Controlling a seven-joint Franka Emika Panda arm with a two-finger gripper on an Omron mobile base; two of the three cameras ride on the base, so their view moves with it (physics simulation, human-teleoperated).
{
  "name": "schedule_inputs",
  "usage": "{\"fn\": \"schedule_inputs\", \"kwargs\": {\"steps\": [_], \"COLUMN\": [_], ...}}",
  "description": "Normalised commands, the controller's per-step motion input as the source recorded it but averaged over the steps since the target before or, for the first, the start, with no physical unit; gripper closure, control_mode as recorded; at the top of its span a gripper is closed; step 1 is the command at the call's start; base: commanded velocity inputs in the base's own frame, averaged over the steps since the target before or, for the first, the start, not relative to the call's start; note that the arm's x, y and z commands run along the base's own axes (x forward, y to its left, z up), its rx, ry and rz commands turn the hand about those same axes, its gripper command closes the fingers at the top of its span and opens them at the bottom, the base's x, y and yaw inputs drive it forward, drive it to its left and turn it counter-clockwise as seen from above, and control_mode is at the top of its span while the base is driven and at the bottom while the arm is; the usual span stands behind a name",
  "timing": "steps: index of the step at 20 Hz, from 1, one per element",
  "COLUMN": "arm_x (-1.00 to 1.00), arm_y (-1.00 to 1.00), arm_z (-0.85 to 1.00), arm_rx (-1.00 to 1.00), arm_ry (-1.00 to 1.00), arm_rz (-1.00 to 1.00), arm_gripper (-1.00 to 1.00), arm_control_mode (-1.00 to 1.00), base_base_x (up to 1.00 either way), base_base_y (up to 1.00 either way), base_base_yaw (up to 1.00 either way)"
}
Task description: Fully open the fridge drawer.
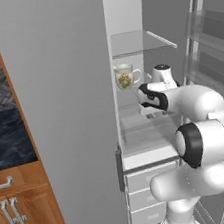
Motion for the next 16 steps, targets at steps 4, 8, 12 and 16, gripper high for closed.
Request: {"fn": "schedule_inputs", "kwargs": {"steps": [4, 8, 12, 16], "arm_x": [-1.0, -1.0, -1.0, -1.0], "arm_y": [0.0, 0.0, 0.0, 0.0], "arm_z": [-1.0, -1.0, -1.0, -1.0], "arm_rx": [-0.01, -0.04, -0.06, -0.08], "arm_ry": [0.08, 0.13, 0.16, 0.16], "arm_rz": [0.0, 0.0, 0.0, 0.0], "arm_gripper": [-1.0, -1.0, -1.0, -1.0], "arm_control_mode": [-1.0, -1.0, -1.0, -1.0], "base_base_x": [0.0, 0.0, 0.0, 0.0], "base_base_y": [0.0, 0.0, 0.0, 0.0], "base_base_yaw": [0.0, 0.0, 0.0, 0.0]}}
